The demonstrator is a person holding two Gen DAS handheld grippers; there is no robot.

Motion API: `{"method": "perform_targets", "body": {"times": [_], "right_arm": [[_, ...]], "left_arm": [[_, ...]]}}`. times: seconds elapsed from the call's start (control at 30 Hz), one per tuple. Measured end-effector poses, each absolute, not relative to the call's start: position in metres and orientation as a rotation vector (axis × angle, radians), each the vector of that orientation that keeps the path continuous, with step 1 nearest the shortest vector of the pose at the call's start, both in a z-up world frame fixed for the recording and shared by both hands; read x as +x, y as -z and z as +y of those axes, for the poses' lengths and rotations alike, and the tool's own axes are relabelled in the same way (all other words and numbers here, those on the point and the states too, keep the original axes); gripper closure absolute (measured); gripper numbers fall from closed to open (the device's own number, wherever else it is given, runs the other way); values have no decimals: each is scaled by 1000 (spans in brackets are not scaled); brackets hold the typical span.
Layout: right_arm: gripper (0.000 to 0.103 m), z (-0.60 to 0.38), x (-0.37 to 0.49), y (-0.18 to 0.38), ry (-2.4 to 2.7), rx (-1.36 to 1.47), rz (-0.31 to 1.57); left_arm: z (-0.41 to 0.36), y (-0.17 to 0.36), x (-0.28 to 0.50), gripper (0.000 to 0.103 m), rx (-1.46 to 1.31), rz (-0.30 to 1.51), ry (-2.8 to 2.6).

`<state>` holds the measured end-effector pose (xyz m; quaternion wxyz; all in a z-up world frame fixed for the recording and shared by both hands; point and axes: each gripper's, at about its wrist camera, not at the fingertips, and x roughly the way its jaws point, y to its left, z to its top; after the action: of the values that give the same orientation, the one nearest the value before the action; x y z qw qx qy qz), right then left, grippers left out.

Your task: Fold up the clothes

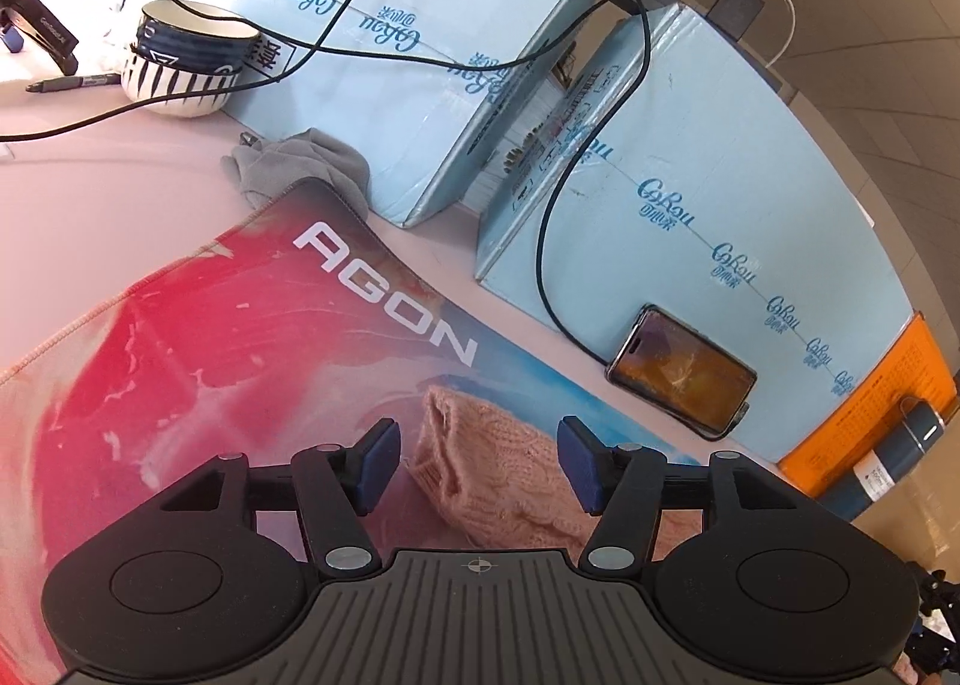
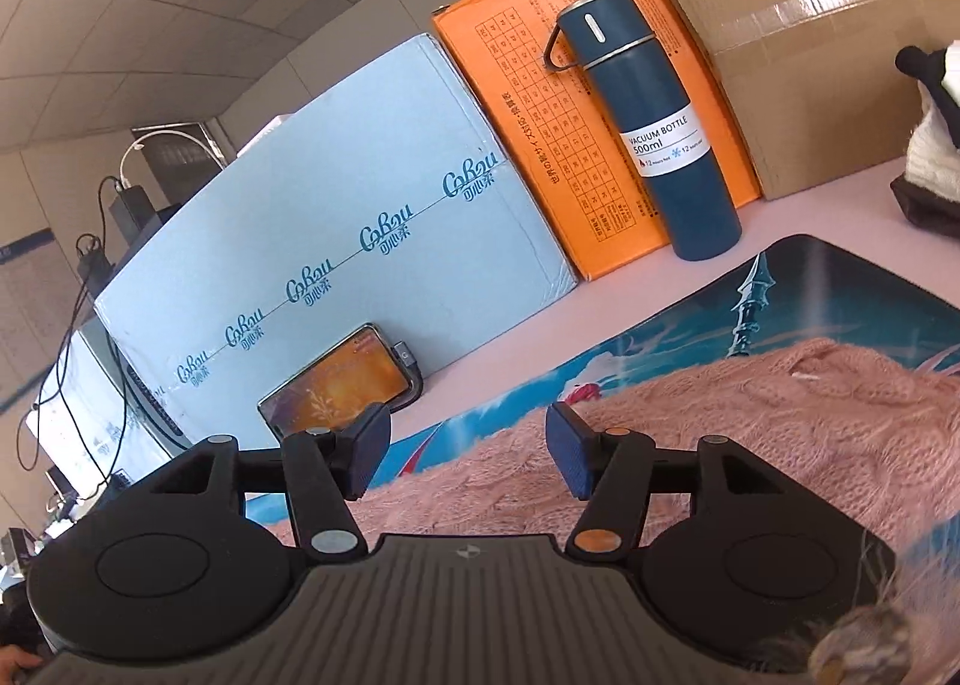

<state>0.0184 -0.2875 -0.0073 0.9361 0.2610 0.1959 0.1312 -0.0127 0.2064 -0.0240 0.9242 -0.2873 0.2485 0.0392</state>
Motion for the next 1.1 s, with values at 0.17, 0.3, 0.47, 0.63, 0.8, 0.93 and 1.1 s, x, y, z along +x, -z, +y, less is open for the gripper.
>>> {"method": "perform_targets", "body": {"times": [0.17,0.3,0.47,0.63,0.8,0.93,1.1], "right_arm": [[42,-287,20,22,-299,558,438],[37,-291,18,25,-315,588,433],[36,-299,18,27,-344,634,433],[35,-303,16,26,-373,668,427],[34,-301,13,25,-417,672,422],[34,-294,10,21,-523,678,423],[31,-279,11,20,-578,637,463]], "left_arm": [[179,24,-2,23,-467,550,-65],[160,24,6,60,-360,567,-83],[150,17,-3,87,-338,531,-42],[153,-3,-44,87,-441,427,31],[174,-20,-86,88,-491,342,-33],[193,-18,-99,87,-485,356,-167],[196,-17,-97,87,-558,301,-166]]}}
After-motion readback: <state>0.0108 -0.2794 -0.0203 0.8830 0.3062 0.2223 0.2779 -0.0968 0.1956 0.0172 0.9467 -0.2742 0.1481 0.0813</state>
